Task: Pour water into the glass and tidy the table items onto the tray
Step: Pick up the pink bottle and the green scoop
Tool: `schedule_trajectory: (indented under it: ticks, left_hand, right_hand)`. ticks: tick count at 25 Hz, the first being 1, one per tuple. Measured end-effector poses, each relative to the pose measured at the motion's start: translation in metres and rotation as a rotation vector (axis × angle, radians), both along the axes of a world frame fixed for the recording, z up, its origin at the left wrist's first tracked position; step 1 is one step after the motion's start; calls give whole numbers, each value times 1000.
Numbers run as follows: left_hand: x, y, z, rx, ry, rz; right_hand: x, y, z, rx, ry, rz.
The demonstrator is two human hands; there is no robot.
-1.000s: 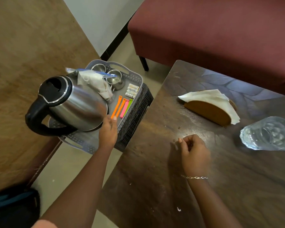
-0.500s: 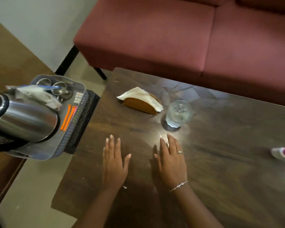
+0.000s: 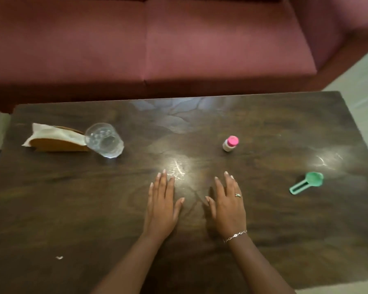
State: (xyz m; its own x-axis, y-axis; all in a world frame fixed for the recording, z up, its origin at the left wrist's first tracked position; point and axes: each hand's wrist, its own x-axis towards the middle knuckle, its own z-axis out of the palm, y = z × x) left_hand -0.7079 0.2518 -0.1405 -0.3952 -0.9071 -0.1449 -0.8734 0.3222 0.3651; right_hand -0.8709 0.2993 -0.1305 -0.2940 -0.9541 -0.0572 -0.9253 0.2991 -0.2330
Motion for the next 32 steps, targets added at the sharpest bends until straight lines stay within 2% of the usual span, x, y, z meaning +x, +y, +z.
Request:
schedule_trajectory:
  ticks: [5, 8, 11, 15, 21, 24, 29, 32]
  left_hand:
    - [-72, 8, 3, -26, 33, -119]
    - [-103, 5, 4, 3, 57, -158]
    - [-127, -15, 6, -45, 31, -204]
    - [-161, -55, 11, -113, 73, -130]
    - [-198, -92, 4, -84, 24, -183]
    - [-207, -98, -3, -78, 50, -140]
    - [-196, -98, -2, -47, 142, -70]
    - [-165, -87, 8, -66, 263, 7]
  right_hand:
    - [-65, 26, -6, -73, -133, -204]
    - [-109, 40, -9, -175, -362, -637]
    - [-155, 50, -14, -198, -438, -1078]
    - [-207, 46, -27, -102, -548, -1309]
    - [-237, 22, -46, -87, -608, -1435]
    - [-242, 11, -52, -99, -595, -1431]
    - [-233, 4, -45, -158, -648, -1354]
    - [-201, -1, -29, -166, -638, -1170]
